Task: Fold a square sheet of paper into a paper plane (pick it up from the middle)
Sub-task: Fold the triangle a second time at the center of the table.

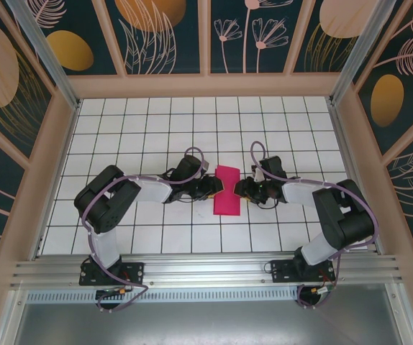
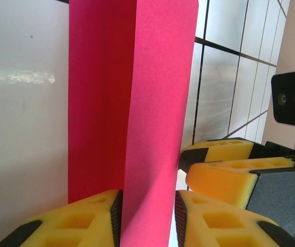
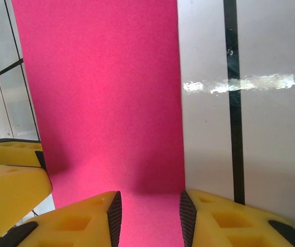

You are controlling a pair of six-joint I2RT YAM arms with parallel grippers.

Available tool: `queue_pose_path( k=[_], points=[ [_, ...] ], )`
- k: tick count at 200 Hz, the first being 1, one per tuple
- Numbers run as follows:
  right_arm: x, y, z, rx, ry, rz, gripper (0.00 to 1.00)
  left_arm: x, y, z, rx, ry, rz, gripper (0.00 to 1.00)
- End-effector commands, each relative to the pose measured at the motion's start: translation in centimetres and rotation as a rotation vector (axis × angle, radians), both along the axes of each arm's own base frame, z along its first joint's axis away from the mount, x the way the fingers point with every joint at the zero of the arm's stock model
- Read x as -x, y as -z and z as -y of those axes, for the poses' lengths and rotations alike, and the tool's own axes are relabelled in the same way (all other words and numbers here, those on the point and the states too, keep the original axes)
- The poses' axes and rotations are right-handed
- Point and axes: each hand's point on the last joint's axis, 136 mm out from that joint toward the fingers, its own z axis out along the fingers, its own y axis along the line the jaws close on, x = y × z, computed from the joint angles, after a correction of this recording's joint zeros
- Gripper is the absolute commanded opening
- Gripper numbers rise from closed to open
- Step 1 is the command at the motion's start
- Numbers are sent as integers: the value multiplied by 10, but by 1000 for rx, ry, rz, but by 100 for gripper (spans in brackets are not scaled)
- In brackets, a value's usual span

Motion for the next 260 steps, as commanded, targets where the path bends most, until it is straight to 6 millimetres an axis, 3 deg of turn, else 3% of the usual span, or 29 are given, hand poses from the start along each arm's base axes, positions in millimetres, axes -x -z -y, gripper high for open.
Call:
queue_pose_path(
  k=[1,38,72,90,113,142,156,161,198,229,260],
  points=[
    [1,3,10,38,33,3,42,-7,-12,10,33,-1,31,31],
    [-6,-14,20,60,108,54,46,-10,-16,17,33,33,39,20],
    [-13,-48,37,74,220,183,46,-12,-16,20,24,46,39,11],
    [-13,-59,42,71,242,230,48,-13,-20,24,34,62,50,0],
    [-13,-68,39,66,234,265,48,-14,-26,24,20,89,73,0],
    [-17,-81,39,202,295,408,48,-7,-25,14,0,122,71,0],
    [-13,-88,28,203,282,479,49,-8,-30,8,5,127,81,0],
    [-12,-89,25,201,277,494,50,-3,-23,0,-14,127,64,0],
    [-1,-97,1,230,182,618,50,-5,-23,-27,-37,99,76,0],
    [12,-107,-21,269,56,745,49,-6,-22,-31,-33,82,72,0],
    [33,-102,-43,239,-95,800,49,-8,-24,-32,-22,47,67,0]
  ],
)
